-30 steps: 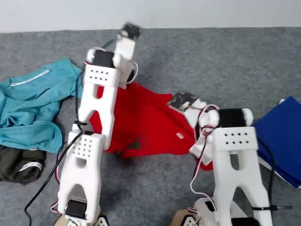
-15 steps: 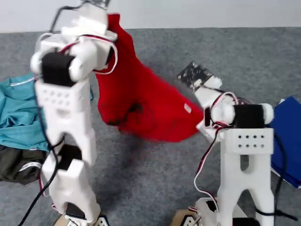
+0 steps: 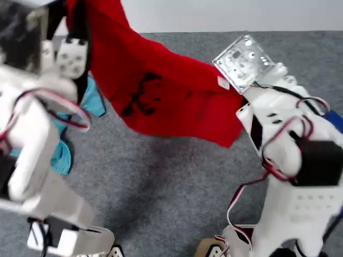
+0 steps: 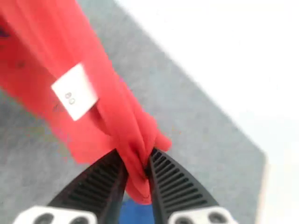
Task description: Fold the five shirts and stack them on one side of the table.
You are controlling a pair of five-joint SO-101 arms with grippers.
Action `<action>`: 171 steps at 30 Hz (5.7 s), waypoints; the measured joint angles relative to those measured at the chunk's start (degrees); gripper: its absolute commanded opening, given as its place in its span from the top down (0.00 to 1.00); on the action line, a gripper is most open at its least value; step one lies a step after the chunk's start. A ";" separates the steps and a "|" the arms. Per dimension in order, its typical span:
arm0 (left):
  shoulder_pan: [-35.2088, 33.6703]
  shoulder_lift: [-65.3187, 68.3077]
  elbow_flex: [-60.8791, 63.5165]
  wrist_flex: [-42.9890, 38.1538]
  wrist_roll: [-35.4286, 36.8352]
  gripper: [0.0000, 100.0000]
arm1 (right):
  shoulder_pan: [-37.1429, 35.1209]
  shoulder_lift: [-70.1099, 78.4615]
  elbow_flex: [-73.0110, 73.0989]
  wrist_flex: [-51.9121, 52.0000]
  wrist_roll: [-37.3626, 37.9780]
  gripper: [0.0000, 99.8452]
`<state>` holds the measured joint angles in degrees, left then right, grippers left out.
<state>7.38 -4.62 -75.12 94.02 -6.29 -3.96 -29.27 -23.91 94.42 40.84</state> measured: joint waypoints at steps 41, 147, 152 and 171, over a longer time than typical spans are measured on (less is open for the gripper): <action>0.00 -19.25 13.19 5.36 -13.10 1.00 | 12.48 -3.08 -11.60 2.37 3.52 0.99; -11.34 26.46 34.20 4.84 -14.07 0.89 | 8.53 48.79 1.32 -3.52 3.52 0.82; -11.34 18.73 41.58 4.84 -12.40 0.89 | 8.53 46.33 1.32 5.10 2.64 0.82; -19.60 -1.14 79.65 1.23 -12.13 0.89 | 11.43 48.18 11.87 -2.99 -13.63 0.75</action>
<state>-12.22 -5.76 4.53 95.25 -18.42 7.47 18.90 -12.04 91.43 27.21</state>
